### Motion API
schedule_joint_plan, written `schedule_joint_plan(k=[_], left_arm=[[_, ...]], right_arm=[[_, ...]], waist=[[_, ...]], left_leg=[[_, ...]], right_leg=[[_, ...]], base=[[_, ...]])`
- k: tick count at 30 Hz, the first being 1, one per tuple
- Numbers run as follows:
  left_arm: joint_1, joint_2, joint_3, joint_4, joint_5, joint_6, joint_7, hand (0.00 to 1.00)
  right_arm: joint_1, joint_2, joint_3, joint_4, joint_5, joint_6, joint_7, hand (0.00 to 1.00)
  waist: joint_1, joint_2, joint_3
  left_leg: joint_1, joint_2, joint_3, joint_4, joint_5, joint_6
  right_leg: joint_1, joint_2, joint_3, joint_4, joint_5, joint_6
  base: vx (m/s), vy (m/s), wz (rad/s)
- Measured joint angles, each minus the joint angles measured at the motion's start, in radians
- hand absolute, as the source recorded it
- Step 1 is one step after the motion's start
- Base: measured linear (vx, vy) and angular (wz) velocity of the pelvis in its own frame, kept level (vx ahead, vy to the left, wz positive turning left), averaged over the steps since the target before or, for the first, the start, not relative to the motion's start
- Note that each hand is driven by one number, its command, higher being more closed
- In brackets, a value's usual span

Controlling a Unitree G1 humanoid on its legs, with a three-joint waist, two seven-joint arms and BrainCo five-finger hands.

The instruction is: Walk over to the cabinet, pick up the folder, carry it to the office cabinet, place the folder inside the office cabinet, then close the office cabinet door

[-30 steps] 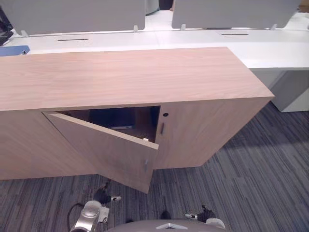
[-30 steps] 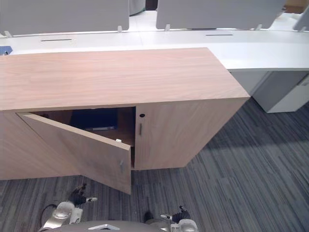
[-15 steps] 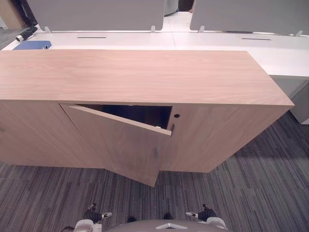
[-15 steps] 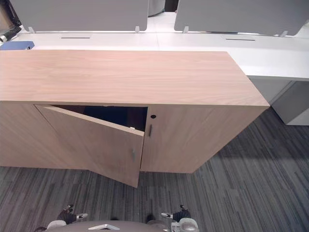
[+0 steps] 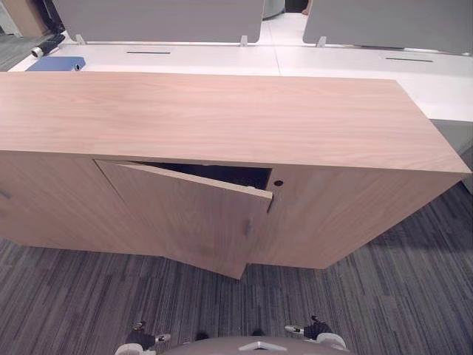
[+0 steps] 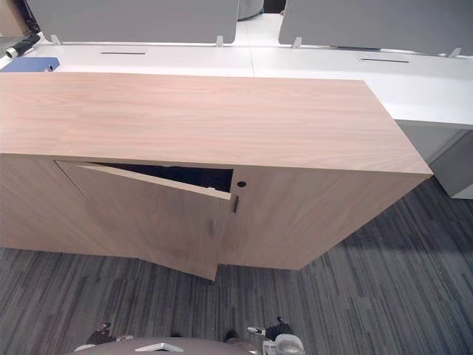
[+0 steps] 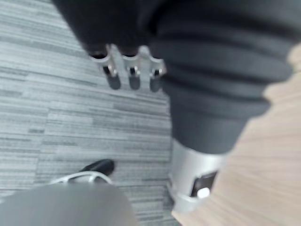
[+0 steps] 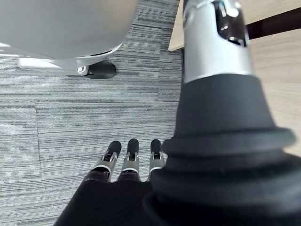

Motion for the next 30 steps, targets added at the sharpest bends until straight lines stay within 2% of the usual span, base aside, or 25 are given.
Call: schedule_joint_plan(k=[11,14,30], left_arm=[[0.001,-0.006,-0.010,0.000,0.001,0.000,0.000,0.00],[0.001,-0.006,-0.010,0.000,0.001,0.001,-0.001,0.00],[-0.005,-0.005,-0.038,0.000,0.019,0.002,0.000,0.00]], right_arm=[[-0.005,-0.006,-0.020,0.000,0.000,0.011,0.000,0.00],[-0.004,-0.006,-0.029,0.001,0.000,0.017,0.000,0.00],[-0.003,-0.005,-0.030,0.002,0.000,0.018,0.001,0.00]], waist=[[0.003,0.014,0.012],[0.011,0.014,0.013],[0.011,0.019,0.015]], left_leg=[[0.003,0.011,0.012,0.000,-0.007,-0.011],[0.008,0.014,0.025,0.000,-0.010,-0.014],[0.013,0.017,0.025,0.000,-0.009,-0.014]], right_leg=[[-0.001,0.007,0.012,0.001,-0.002,-0.004],[-0.001,0.009,0.025,-0.002,-0.003,-0.005],[0.004,0.012,0.023,-0.004,-0.004,-0.006]], base=[[-0.04,-0.037,-0.03],[0.01,-0.036,-0.12],[-0.03,-0.046,0.00]])
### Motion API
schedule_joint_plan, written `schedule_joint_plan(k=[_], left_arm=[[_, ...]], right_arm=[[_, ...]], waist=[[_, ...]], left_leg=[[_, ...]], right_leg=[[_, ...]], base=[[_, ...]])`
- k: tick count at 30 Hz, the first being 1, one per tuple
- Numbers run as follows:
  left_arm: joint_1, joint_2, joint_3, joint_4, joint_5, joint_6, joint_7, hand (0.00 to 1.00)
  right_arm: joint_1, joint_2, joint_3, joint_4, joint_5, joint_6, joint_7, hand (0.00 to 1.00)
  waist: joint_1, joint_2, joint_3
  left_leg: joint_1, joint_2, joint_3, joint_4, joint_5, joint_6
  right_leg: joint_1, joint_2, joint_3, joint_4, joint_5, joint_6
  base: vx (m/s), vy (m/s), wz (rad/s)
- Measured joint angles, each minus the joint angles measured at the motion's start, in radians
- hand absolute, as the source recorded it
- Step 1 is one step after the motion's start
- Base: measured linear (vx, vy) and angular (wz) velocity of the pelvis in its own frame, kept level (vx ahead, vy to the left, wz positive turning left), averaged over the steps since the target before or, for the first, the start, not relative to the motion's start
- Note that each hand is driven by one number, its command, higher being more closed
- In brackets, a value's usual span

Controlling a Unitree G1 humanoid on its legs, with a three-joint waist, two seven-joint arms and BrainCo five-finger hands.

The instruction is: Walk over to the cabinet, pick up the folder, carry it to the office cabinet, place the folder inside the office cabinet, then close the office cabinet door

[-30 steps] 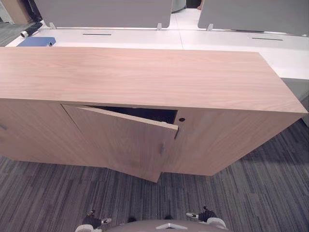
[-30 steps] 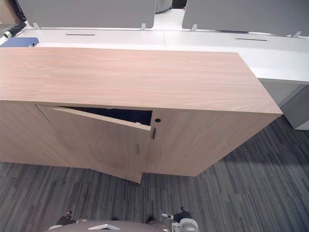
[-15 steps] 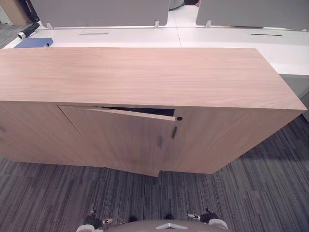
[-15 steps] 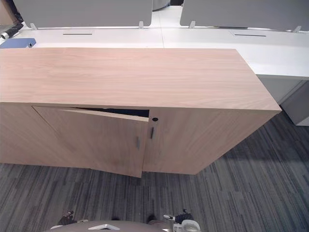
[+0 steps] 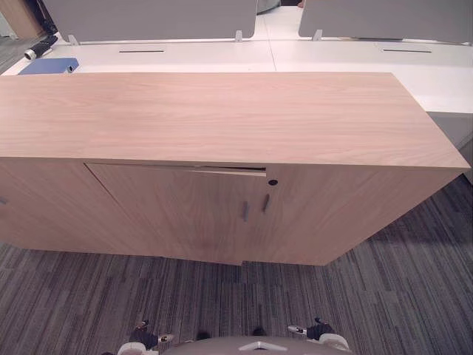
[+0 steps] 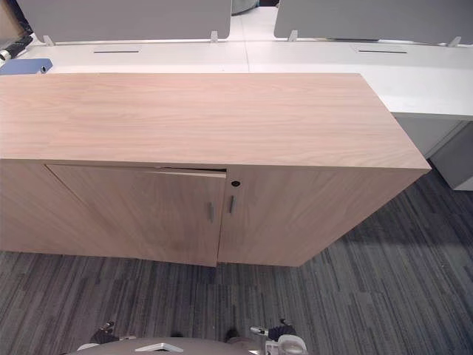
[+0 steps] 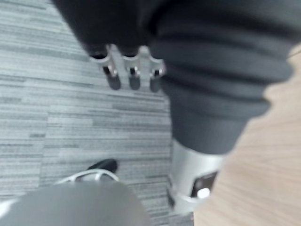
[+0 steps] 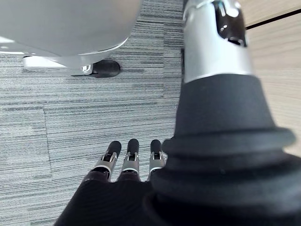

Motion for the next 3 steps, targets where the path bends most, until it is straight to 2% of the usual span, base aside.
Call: schedule_joint_plan(k=[3], left_arm=[[0.000,0.000,-0.001,0.000,0.000,0.000,0.000,0.00]], right_arm=[[0.000,0.001,0.000,0.002,0.000,0.000,0.000,0.00]], waist=[[0.000,0.000,0.000]], left_leg=[[0.001,-0.002,0.000,0.000,0.001,0.001]], right_leg=[[0.000,-0.002,-0.001,0.001,0.000,0.000]], base=[[-0.03,-0.020,0.01]])
